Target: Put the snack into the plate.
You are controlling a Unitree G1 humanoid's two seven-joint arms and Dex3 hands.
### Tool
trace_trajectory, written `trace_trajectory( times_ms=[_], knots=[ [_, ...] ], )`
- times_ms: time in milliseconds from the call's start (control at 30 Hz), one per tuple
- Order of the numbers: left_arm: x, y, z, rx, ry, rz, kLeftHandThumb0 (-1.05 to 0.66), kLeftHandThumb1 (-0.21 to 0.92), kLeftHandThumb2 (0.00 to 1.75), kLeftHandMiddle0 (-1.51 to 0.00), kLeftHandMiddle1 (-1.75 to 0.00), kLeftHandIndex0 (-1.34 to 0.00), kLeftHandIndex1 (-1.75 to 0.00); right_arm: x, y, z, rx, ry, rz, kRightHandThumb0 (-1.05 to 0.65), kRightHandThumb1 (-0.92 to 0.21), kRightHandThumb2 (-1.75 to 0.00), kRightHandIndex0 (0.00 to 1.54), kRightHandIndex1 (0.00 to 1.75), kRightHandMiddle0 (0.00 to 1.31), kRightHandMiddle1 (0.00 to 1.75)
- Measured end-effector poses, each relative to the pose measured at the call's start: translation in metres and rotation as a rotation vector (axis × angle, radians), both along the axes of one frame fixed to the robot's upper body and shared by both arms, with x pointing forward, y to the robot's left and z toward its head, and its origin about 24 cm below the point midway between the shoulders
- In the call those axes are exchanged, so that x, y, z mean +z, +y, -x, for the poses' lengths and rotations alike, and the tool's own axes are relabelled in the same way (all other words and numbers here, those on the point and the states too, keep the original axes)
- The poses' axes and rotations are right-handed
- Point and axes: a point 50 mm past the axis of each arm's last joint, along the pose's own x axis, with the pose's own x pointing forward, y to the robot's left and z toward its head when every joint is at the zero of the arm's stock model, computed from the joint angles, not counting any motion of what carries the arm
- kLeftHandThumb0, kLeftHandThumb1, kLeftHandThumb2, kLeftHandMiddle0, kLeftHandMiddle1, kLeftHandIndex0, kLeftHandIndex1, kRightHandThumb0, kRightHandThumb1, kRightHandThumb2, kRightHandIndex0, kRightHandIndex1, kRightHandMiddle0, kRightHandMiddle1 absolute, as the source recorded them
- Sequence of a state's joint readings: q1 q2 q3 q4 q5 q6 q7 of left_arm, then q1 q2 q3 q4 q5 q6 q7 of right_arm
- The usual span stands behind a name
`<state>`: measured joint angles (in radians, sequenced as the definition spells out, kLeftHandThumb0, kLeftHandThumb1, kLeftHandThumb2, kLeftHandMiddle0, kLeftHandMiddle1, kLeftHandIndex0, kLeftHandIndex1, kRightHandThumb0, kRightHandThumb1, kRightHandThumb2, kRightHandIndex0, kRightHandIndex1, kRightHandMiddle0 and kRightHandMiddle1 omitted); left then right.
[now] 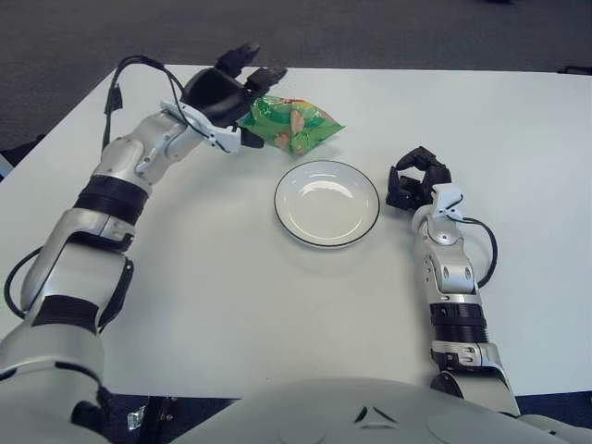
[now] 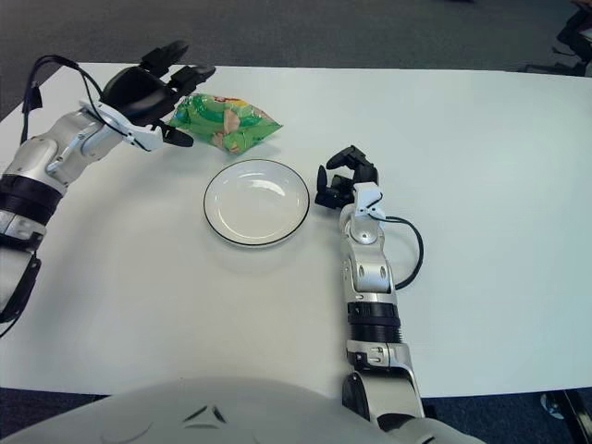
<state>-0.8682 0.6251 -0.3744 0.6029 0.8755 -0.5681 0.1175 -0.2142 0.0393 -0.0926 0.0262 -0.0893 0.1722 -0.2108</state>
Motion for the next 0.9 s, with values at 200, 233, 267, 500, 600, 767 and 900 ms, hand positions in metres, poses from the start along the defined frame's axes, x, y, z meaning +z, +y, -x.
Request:
trace_trajectory(
  times_ms=[200,233,267,500,600,767,900],
  knots=[
    [-0.003,-0.011,-0.004,-0.017,0.017,0.018,-0.97,0.91,0.28,-0.08,-0.05,0.0,-0.6,0.0,0.0,0.0,0.003,0.0,0.0,-0.51,-0.24,-1.41,1.3,1.75,0.68,1.75],
    [-0.004,-0.012,-0.006,-0.017,0.022,0.021,-0.96,0.91,0.28,-0.08,-0.05,0.0,-0.61,0.0,0.0,0.0,0.004,0.0,0.0,-0.51,-0.24,-1.41,1.3,1.75,0.68,1.75],
    [-0.004,-0.013,-0.006,-0.017,0.025,0.023,-0.96,0.91,0.28,-0.08,-0.05,0.0,-0.61,0.0,0.0,0.0,0.004,0.0,0.0,-0.51,-0.24,-1.41,1.3,1.75,0.68,1.75],
    [-0.006,-0.019,-0.011,-0.038,0.058,0.011,-0.95,0.9,0.28,-0.07,-0.04,0.0,-0.64,0.0,0.001,0.0,0.005,-0.002,-0.005,-0.51,-0.24,-1.41,1.3,1.75,0.68,1.75],
    [-0.004,-0.02,-0.013,-0.049,0.072,-0.005,-0.94,0.89,0.29,-0.06,-0.04,0.0,-0.66,0.0,0.002,0.001,0.005,-0.003,-0.01,-0.51,-0.24,-1.41,1.31,1.75,0.68,1.75],
    [0.0,-0.023,-0.018,-0.052,0.093,-0.027,-0.92,0.86,0.3,-0.04,-0.03,0.0,-0.66,0.0,0.002,0.001,0.005,-0.003,-0.013,-0.51,-0.24,-1.41,1.31,1.75,0.68,1.75],
    [0.0,-0.026,-0.022,-0.046,0.109,-0.041,-0.91,0.82,0.34,-0.04,-0.03,0.0,-0.63,0.0,0.002,0.001,0.005,-0.004,-0.014,-0.51,-0.24,-1.41,1.3,1.75,0.68,1.75]
  ],
)
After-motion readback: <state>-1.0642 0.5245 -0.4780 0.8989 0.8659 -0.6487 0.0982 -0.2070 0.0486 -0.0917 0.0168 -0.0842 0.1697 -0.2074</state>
